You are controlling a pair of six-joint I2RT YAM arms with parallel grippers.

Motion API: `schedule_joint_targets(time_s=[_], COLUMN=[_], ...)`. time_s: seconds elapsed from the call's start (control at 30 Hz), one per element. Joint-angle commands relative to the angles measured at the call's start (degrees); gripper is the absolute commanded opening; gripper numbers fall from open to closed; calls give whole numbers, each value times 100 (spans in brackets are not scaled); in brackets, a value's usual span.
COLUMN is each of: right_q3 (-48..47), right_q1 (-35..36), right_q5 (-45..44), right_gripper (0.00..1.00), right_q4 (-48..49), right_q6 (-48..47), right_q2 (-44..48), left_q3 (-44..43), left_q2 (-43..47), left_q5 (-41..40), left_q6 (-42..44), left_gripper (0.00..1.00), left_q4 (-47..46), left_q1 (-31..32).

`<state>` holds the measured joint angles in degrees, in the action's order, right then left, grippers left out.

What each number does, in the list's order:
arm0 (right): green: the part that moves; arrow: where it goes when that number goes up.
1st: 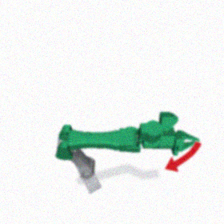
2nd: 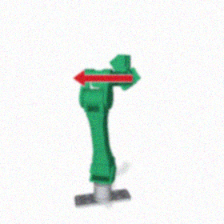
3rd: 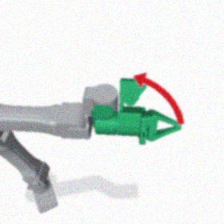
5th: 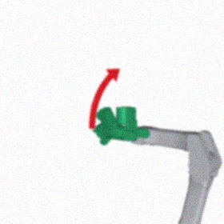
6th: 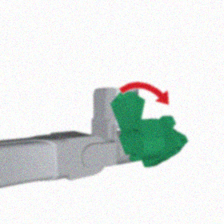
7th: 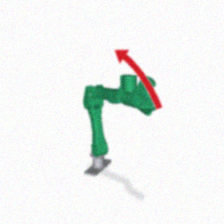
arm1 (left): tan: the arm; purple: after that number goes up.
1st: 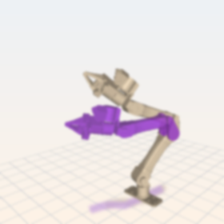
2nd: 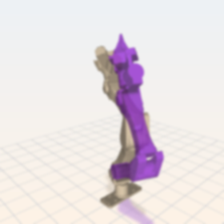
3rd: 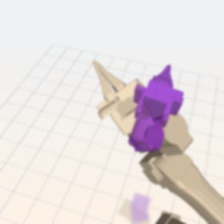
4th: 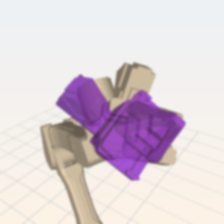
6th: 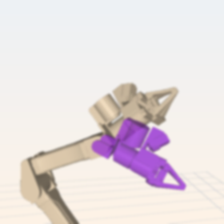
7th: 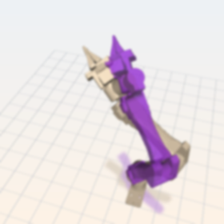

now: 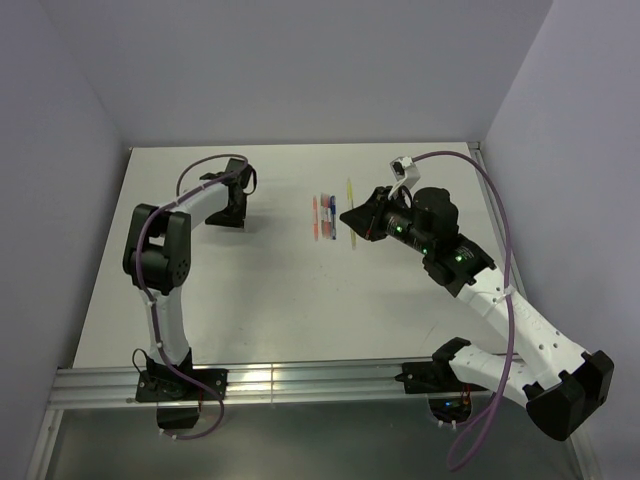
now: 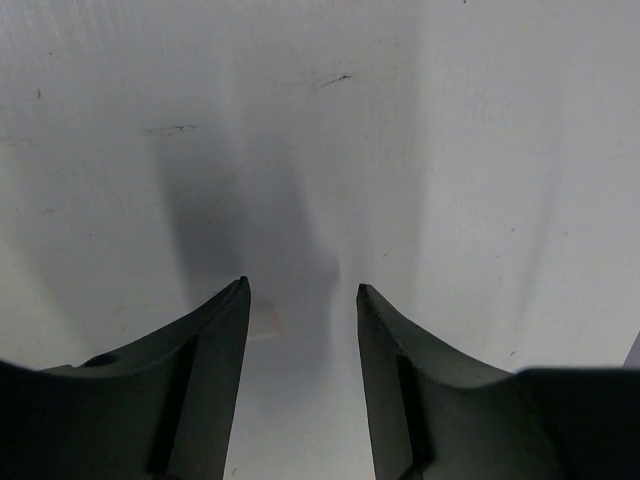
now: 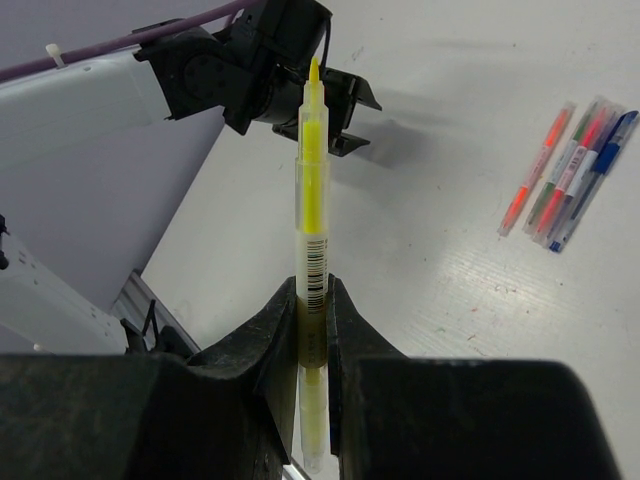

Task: Insert the pens into the pen caps
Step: Move the pen cap to the center of the board.

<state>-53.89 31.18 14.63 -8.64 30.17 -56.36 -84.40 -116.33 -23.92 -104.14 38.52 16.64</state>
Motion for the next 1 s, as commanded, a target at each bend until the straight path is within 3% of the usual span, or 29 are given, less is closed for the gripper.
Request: schedule_joint_targets(time_s=[0.0, 0.37, 0.6, 0.7, 0.83, 0.97], right_q3=[19, 36, 19, 1, -25, -34], right_q1=[-59, -86, -94, -94, -129, -147], right_q5=[40, 13, -66, -110, -171, -171], right_gripper=[0, 0, 0, 0, 0, 0], right_q4=[196, 170, 153, 117, 91, 65], right_q6=[-38, -73, -108, -126, -152, -161], right_q2=[72, 116, 143, 160, 169, 187], left_q3=[-252, -357, -1052, -772, -341, -402], left_q2=[-82, -179, -277, 13, 269, 427], left_q5=[107, 72, 72, 228, 940, 977], left_q6=[-256, -107, 2375, 3397, 4917, 6244], left_gripper=[52, 50, 50, 53, 44, 48], left_q4=[261, 243, 42, -526, -1372, -1400], left_q1=[49, 85, 111, 207, 260, 506])
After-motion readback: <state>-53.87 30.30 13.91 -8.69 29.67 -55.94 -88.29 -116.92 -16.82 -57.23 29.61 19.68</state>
